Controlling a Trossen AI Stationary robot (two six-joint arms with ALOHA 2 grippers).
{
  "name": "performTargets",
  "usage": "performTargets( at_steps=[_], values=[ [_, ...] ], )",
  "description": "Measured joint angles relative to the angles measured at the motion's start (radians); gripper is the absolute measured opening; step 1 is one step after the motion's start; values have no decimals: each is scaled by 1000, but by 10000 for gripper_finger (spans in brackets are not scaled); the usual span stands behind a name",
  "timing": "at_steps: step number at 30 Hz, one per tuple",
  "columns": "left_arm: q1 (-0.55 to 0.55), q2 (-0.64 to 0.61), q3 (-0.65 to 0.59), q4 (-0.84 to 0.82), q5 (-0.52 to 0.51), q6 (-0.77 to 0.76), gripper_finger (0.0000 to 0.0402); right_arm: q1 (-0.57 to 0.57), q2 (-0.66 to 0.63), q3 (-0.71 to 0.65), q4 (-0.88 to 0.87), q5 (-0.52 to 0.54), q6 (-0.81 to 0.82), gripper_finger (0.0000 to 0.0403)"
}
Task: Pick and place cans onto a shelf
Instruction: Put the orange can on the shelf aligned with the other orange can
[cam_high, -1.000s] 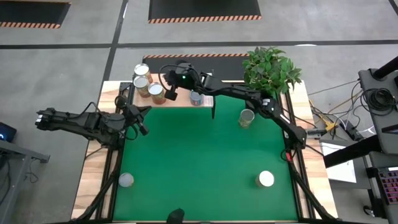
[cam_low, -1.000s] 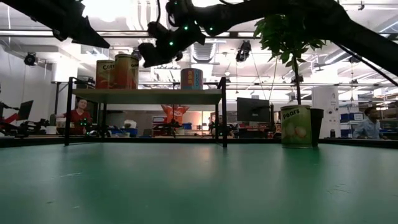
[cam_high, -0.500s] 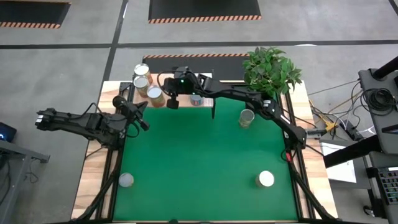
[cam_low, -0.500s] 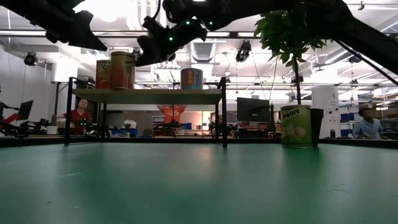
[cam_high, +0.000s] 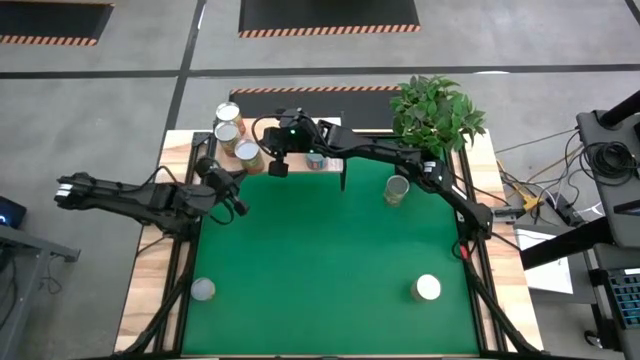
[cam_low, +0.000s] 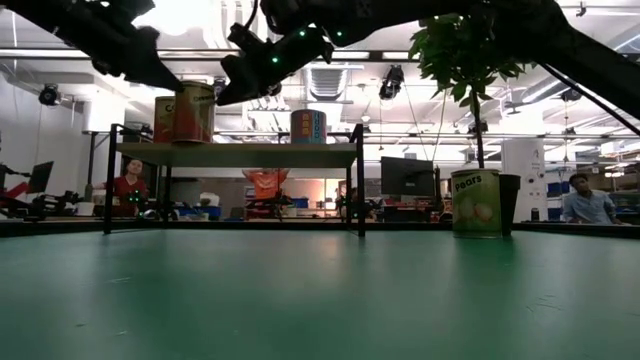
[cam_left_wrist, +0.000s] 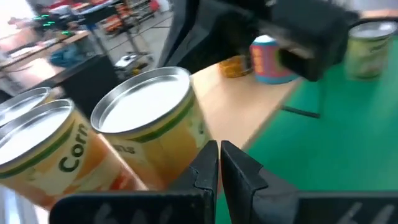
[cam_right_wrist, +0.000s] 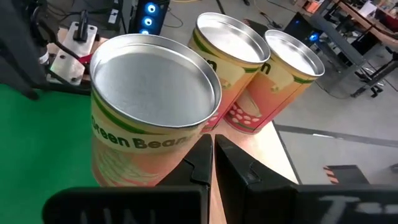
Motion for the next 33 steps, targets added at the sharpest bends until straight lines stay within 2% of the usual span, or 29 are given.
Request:
performTargets(
  at_steps=[3, 16, 21, 27, 33],
  values=[
    [19, 17, 0, 11, -49, -18, 0, 3, 0, 0, -3, -1, 0, 9],
    [24, -21, 0, 1, -94, -16, 0, 48, 0, 0, -94, -1, -86, 9],
    [23, -44, 0, -3, -94, -16, 0, 65, 0, 0, -112, 18, -109, 9],
    [23, -71, 0, -51, -56, -14, 0, 51, 0, 0, -115, 134, -124, 9],
    [23, -64, 0, -78, -34, -6, 0, 14, 15, 1, -29, 105, -86, 9]
  ],
)
